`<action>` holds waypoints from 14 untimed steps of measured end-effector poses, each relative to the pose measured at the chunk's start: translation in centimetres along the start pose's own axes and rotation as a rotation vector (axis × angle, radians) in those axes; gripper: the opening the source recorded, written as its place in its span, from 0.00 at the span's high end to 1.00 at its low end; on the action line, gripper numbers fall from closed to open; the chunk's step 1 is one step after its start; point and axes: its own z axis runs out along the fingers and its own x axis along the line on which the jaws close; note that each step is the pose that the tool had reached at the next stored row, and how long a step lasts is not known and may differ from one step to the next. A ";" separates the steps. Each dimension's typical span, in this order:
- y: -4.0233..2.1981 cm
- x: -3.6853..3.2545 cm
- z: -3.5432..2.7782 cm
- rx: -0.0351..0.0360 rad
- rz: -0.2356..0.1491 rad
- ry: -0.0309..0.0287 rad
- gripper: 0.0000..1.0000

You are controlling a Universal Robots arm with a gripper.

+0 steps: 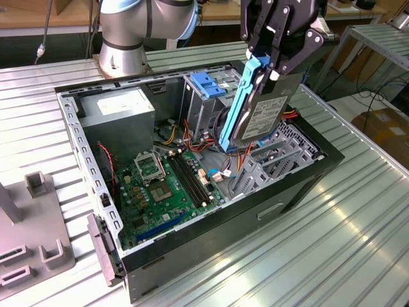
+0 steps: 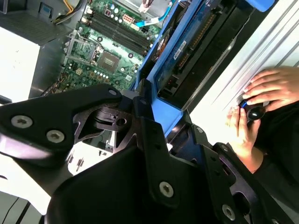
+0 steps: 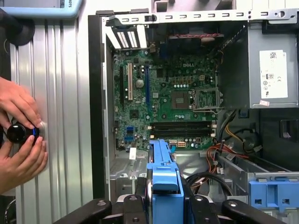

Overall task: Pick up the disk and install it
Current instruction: 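Insert the disk into the insertion slot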

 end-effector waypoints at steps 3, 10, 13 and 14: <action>-0.75 0.09 0.14 0.0036 0.000 -0.0001 0.63; -1.46 0.31 0.47 0.0367 0.002 -0.0012 0.63; -2.31 0.39 0.72 0.0367 0.002 -0.0012 0.63; -2.53 0.40 0.78 0.0367 0.002 -0.0012 0.63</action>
